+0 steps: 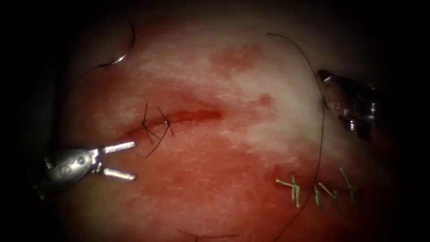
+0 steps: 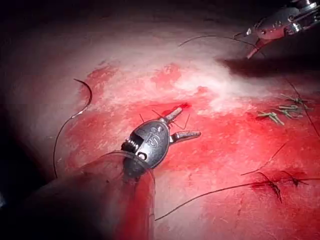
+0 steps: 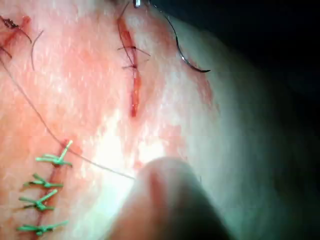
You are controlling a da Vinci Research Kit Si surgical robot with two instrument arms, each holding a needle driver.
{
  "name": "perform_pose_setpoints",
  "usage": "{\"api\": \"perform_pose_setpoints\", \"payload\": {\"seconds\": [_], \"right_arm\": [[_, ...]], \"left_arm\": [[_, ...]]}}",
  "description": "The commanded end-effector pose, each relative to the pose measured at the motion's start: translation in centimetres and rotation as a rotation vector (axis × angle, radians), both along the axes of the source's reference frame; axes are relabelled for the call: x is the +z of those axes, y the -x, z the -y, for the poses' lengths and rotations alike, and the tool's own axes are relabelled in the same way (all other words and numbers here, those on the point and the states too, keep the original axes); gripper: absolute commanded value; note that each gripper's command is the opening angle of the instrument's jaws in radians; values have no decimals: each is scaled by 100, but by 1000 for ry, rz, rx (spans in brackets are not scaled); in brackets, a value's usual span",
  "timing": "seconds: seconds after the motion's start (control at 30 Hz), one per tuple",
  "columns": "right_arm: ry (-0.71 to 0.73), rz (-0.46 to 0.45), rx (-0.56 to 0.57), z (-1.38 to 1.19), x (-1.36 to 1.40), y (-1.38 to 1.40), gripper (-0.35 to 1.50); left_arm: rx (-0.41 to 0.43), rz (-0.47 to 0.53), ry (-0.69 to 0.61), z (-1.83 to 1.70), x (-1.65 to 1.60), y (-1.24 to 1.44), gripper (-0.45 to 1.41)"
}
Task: Wound Closure
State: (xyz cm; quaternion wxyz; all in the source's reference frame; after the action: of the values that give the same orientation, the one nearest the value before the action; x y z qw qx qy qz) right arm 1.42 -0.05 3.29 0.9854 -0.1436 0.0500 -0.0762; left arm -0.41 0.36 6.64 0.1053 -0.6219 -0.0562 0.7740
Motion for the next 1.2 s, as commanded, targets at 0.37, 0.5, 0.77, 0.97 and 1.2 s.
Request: {"api": "perform_pose_setpoints", "payload": {"seconds": [0.37,0.5,0.77,0.97,1.2], "right_arm": [[-115,-476,280,-12,-5,-4,143],[-151,-563,339,-11,-6,-14,143],[-267,-783,420,2,-6,-63,138],[-365,-926,418,18,14,-101,126],[-420,-1103,314,41,54,-149,131]], "left_arm": [[-11,-5,3,-9,24,22,25],[-10,-4,3,-9,26,22,19],[6,18,4,-14,25,21,-45],[-5,59,4,-45,21,17,-45],[-62,62,22,-82,30,17,-45]]}}
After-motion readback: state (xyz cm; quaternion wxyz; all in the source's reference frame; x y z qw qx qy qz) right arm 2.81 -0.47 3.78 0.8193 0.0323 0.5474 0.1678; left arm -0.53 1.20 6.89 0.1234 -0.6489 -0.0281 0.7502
